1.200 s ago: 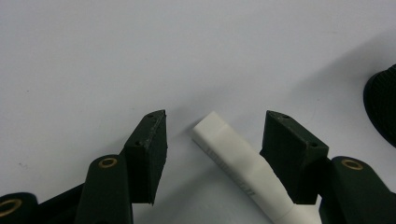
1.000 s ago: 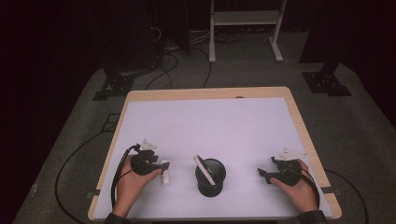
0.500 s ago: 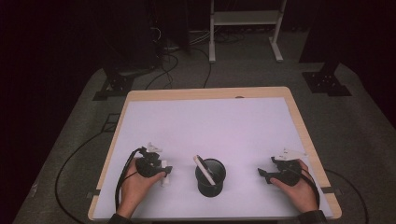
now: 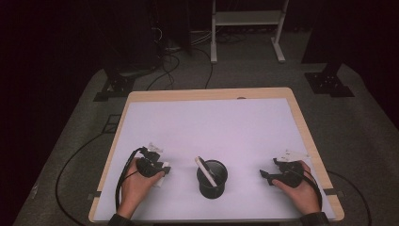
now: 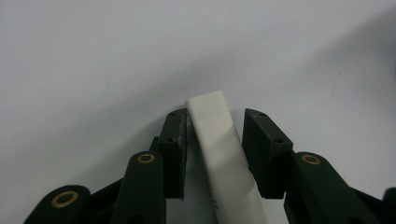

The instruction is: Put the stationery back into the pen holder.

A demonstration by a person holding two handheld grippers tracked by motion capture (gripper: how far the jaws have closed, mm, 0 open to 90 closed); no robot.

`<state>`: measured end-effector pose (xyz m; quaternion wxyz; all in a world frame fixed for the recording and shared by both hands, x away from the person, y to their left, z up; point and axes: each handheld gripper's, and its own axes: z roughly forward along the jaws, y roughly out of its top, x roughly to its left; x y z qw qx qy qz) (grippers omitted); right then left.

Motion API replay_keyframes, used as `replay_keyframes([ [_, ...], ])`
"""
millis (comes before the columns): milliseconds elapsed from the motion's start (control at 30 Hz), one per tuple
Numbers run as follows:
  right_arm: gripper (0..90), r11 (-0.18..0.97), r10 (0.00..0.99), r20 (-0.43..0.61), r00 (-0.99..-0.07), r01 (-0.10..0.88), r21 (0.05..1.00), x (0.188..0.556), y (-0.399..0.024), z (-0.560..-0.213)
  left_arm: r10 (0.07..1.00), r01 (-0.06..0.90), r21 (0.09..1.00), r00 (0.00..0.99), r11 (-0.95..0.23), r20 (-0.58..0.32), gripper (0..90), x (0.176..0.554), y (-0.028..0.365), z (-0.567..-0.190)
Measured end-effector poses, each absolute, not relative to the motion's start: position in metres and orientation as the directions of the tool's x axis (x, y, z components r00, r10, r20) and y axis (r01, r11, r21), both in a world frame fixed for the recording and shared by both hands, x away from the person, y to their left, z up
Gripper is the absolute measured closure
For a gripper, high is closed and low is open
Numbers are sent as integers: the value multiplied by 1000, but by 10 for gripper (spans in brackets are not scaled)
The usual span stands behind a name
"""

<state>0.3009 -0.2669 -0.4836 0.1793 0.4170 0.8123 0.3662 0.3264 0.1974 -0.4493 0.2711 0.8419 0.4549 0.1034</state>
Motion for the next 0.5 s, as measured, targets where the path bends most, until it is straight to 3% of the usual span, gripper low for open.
replay_keyframes([
  [500,231,382,810,16,-587,547,745,301,-267,-484,834,769,423,549,-480,-50,632,345,184,-439],
])
